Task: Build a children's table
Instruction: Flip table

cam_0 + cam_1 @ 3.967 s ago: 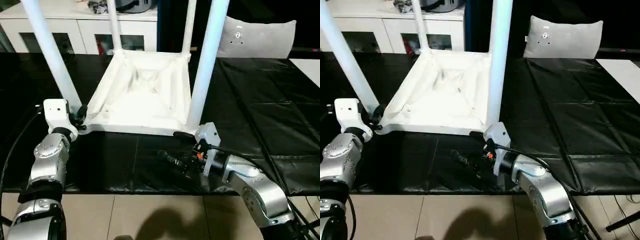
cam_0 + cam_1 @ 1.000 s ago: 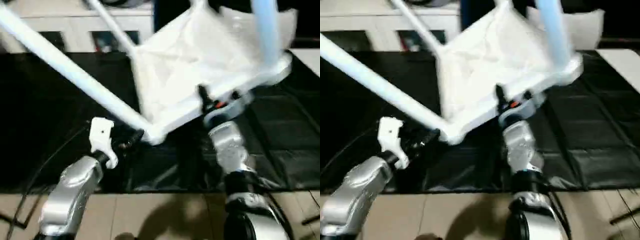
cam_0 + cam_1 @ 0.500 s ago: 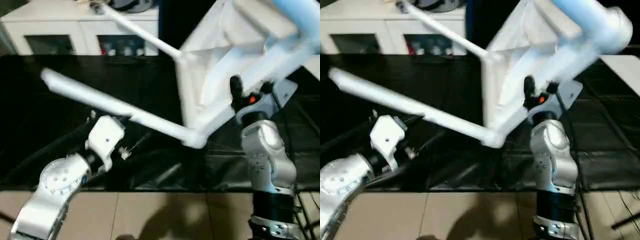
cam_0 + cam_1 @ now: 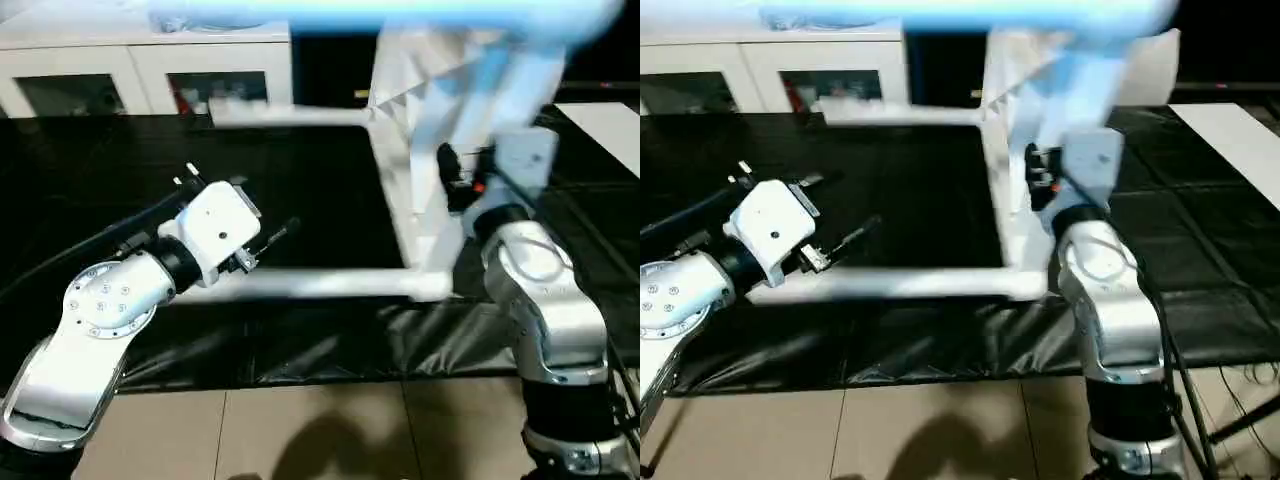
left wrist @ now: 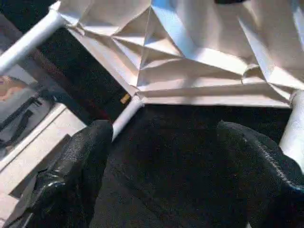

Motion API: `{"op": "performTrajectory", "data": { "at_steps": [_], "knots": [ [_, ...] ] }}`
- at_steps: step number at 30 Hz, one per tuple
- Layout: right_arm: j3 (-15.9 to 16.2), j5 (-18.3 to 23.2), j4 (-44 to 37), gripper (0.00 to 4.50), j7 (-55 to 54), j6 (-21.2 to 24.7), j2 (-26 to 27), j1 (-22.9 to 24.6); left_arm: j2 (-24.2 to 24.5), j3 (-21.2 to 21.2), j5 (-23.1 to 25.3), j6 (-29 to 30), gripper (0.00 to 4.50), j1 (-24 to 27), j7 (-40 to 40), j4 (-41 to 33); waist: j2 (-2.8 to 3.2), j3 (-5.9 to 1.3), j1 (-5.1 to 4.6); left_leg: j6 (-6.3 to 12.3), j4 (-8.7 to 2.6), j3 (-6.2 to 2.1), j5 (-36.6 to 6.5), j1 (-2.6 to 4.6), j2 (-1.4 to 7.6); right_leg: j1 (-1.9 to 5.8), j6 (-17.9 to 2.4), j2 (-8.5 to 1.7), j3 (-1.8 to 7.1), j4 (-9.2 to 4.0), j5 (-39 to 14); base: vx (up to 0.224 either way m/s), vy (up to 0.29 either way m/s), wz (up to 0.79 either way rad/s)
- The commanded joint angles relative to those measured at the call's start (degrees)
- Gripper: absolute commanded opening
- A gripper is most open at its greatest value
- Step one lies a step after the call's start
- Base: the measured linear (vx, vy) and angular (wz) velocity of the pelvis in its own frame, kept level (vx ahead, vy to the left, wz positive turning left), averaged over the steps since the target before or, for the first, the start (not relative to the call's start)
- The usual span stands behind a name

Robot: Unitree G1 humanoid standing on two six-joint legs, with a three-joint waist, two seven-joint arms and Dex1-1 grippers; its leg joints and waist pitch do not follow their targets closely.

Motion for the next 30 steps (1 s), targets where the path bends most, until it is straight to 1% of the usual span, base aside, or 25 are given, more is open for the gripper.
{"op": "performTrajectory", "data": {
  "at_steps": [1,2,3,7,8,10,11,12,13,14,16,17,18,19,20,21,22,23,24,25,26,27,28,29,30],
  "knots": [
    [1.1,-1.6,3.0,2.35,-0.3,1.4,0.0,0.6,-1.3,-0.1,-0.4,0.5,4.28,-1.2,0.1,-0.4,-0.61,-3.25,-0.08,-1.75,-4.23,0.08,-10.4,0.22,0.10,3.20,-1.8,-1.78,2.67,-4.18,-18.3,0.000,0.000,0.00],
    [1.8,-2.7,4.3,2.56,-0.3,1.5,-0.3,0.9,-2.5,-0.6,-0.3,0.6,4.25,-1.5,0.6,-0.7,-0.86,-3.25,-0.08,-1.77,-4.30,0.07,-10.6,0.10,0.11,3.40,-1.9,-1.91,2.64,-4.20,-18.5,0.000,0.000,0.00],
    [2.1,-3.1,4.9,2.70,-0.2,1.6,-0.5,1.1,-2.9,-0.9,0.0,0.5,4.36,-1.6,0.9,-0.8,-0.61,-3.30,-0.06,-1.88,-4.32,-0.05,-10.7,0.07,0.17,3.43,-1.8,-2.00,2.66,-4.10,-18.5,0.000,0.000,0.00],
    [2.1,-3.8,8.6,2.70,-0.3,0.3,-0.5,1.5,-2.3,-2.7,2.5,-2.0,4.43,0.4,1.1,0.0,-1.00,-3.25,-0.33,-1.95,-4.42,-0.07,-12.7,0.12,0.13,3.34,-0.5,-1.96,2.62,-4.48,-19.9,0.000,0.000,0.00],
    [2.1,-4.4,10.2,2.70,-0.6,-0.5,-0.4,1.4,-1.8,-2.7,3.1,-3.1,4.43,0.6,1.2,0.7,-1.36,-3.16,-0.41,-1.88,-4.46,-0.03,-14.0,0.21,0.05,3.30,0.1,-1.94,2.52,-4.79,-22.3,0.000,0.000,0.00],
    [1.9,-4.6,12.7,2.70,-0.9,-2.7,-0.1,1.0,-0.9,-2.8,4.0,-4.6,4.43,0.6,1.0,2.0,-1.16,-2.72,-0.42,-1.77,-4.59,-0.13,-17.4,0.67,-0.07,2.86,1.4,-1.96,2.29,-5.54,-28.2,0.000,0.000,0.00],
    [2.2,-4.7,14.6,2.70,-0.7,-3.9,-0.2,0.7,-0.9,-2.5,4.6,-5.8,4.43,0.6,1.7,3.0,-1.03,-2.43,-0.66,-1.81,-4.47,-0.28,-20.9,1.28,-0.30,2.50,2.5,-1.96,1.86,-6.43,-33.4,0.000,0.000,0.00],
    [2.4,-4.9,15.8,2.70,-0.5,-4.6,-0.3,0.4,-0.9,-2.3,5.1,-6.6,4.43,0.6,2.3,3.8,-1.04,-2.51,-0.83,-1.82,-4.37,-0.50,-22.5,1.57,-0.40,2.55,3.3,-2.03,1.49,-6.92,-35.9,0.000,0.000,0.00],
    [2.5,-5.0,16.6,2.70,-0.5,-5.1,-0.3,0.3,-1.0,-2.3,5.4,-7.2,4.43,0.7,2.5,4.2,-1.11,-2.50,-0.91,-1.83,-4.38,-0.57,-22.9,1.66,-0.41,2.51,3.5,-2.02,1.39,-7.05,-36.4,0.000,0.000,0.00],
    [2.8,-5.6,21.5,2.70,-0.5,-8.1,-0.3,-0.7,-1.4,-2.5,7.7,-10.1,4.43,0.8,4.4,7.0,-1.28,-2.52,-0.89,-1.64,-4.27,-0.68,-23.4,1.66,-0.49,2.42,3.8,-2.03,1.19,-7.28,-37.3,0.000,0.000,0.00],
    [2.9,-5.9,26.1,2.70,-0.6,-11.0,0.0,-1.5,-2.4,-2.5,9.5,-11.2,4.43,1.0,7.0,9.1,-1.25,-2.32,-1.29,-1.54,-4.16,-0.85,-25.2,1.81,-0.58,2.19,4.2,-1.89,0.66,-7.87,-39.3,0.000,0.000,0.00],
    [3.0,-5.8,27.2,2.70,-0.6,-11.7,0.1,-1.6,-3.0,-2.3,9.6,-10.8,4.43,1.1,8.0,9.4,-1.32,-2.30,-1.49,-1.44,-3.86,-0.91,-26.3,2.28,-0.72,2.12,4.5,-1.94,0.14,-8.43,-40.7,0.000,0.000,0.00],
    [2.6,-5.2,27.5,2.70,-0.7,-11.9,0.9,-1.5,-3.3,-2.4,9.8,-10.3,4.43,1.2,8.5,9.3,-0.73,-2.10,-1.85,-1.06,-3.89,-1.25,-29.0,3.19,-0.46,2.01,3.9,-1.90,-0.72,-9.16,-41.1,0.000,0.000,0.00],
    [2.6,-5.2,27.5,2.70,-0.7,-11.9,0.9,-1.5,-3.3,-2.4,9.8,-10.3,4.43,1.2,8.5,9.3,-0.71,-2.01,-2.17,-0.79,-3.95,-1.41,-30.2,3.16,-0.32,2.33,3.9,-1.83,-1.29,-9.55,-40.8,-0.054,0.026,0.07],
    [2.3,-4.7,27.9,2.70,-0.7,-12.2,1.4,-1.4,-3.4,-2.4,10.1,-10.1,4.43,1.3,8.8,9.3,0.06,-1.60,-2.61,-0.41,-4.76,-2.04,-34.7,3.68,0.61,2.96,3.1,-1.60,-2.50,-9.85,-38.7,0.000,0.000,0.00],
    [2.1,-4.4,27.6,2.70,-1.0,-12.6,2.0,-1.1,-3.5,-2.4,10.2,-10.0,4.43,1.4,8.6,9.4,0.38,-1.42,-2.71,-0.20,-6.45,-2.84,-40.1,2.97,2.17,4.69,2.0,-1.30,-2.57,-8.08,-34.5,0.000,0.000,0.00],
    [2.0,-4.2,27.1,2.70,-1.1,-12.9,2.5,-0.9,-3.4,-2.3,10.0,-9.7,4.43,1.5,8.3,9.6,0.52,-1.38,-2.30,-0.14,-7.75,-3.37,-42.1,1.60,3.36,6.27,1.0,-1.75,-1.19,-4.65,-30.6,0.000,0.000,0.00],
    [2.0,-4.2,27.1,2.70,-1.1,-12.9,2.5,-0.9,-3.4,-2.3,10.0,-9.7,4.43,1.5,8.3,9.6,1.26,-1.46,-0.48,-1.05,-10.64,-2.98,-46.9,-0.18,4.78,7.98,-1.4,-1.67,0.67,1.45,-24.6,0.000,0.000,0.00],
    [1.9,-3.8,26.7,2.70,-1.2,-13.7,3.0,-0.7,-3.2,-2.0,9.5,-9.7,4.43,1.5,7.4,10.0,-0.12,-0.69,-0.57,-2.03,-9.86,-1.87,-48.0,1.79,3.45,5.12,-1.6,-1.41,2.29,-0.28,-28.2,0.011,-0.083,0.17],
    [1.9,-3.8,26.7,2.70,-1.2,-13.7,3.0,-0.7,-3.2,-2.0,9.5,-9.7,4.43,1.5,7.4,10.0,-1.49,-0.41,-0.37,-2.68,-6.50,-1.34,-45.2,5.07,0.98,1.72,0.8,-1.28,1.22,-6.00,-41.1,0.044,-0.059,0.17],
    [1.9,-3.5,26.3,2.70,-0.7,-14.1,3.0,-0.7,-3.0,-1.7,9.1,-9.9,4.43,1.4,6.8,10.2,-2.59,0.29,-1.68,-2.06,3.59,-0.24,-32.1,10.30,-3.40,-4.30,4.8,-3.50,-1.99,-13.87,-61.7,0.047,-0.052,-0.05],
    [1.9,-3.4,26.7,2.70,-0.2,-15.0,2.8,-0.9,-3.1,-1.6,9.1,-10.3,4.43,1.3,6.5,10.5,-0.74,-0.42,-2.61,-0.93,3.39,-1.09,-27.7,7.83,-2.68,-0.37,6.6,-4.49,-5.45,-13.72,-61.1,0.000,0.000,0.00],
    [2.0,-3.4,26.6,2.70,0.0,-15.1,2.7,-0.9,-2.9,-1.6,9.3,-10.6,4.43,1.2,6.3,10.6,-0.19,-0.40,-3.35,-0.68,1.29,-1.97,-31.1,6.10,-1.32,1.90,7.9,-3.27,-8.76,-13.33,-56.0,-0.012,0.043,-0.36],
    [2.0,-3.2,26.1,2.70,0.8,-15.3,2.4,-0.9,-2.6,-1.5,9.4,-11.0,4.43,0.9,5.9,10.7,2.02,-1.81,-0.23,-1.90,-7.35,-4.37,-44.6,-4.85,2.93,12.35,1.5,-2.31,-3.48,6.52,-22.8,0.201,0.125,-0.29],
    [1.9,-3.2,25.6,2.70,1.2,-15.1,2.2,-0.8,-2.5,-1.4,9.2,-11.0,4.43,0.6,5.7,10.6,2.09,-2.29,1.50,-0.30,-9.11,-3.91,-45.2,-0.71,2.83,8.07,-0.2,-1.16,-0.11,4.88,-10.4,0.201,0.125,-0.29]
  ]
}}
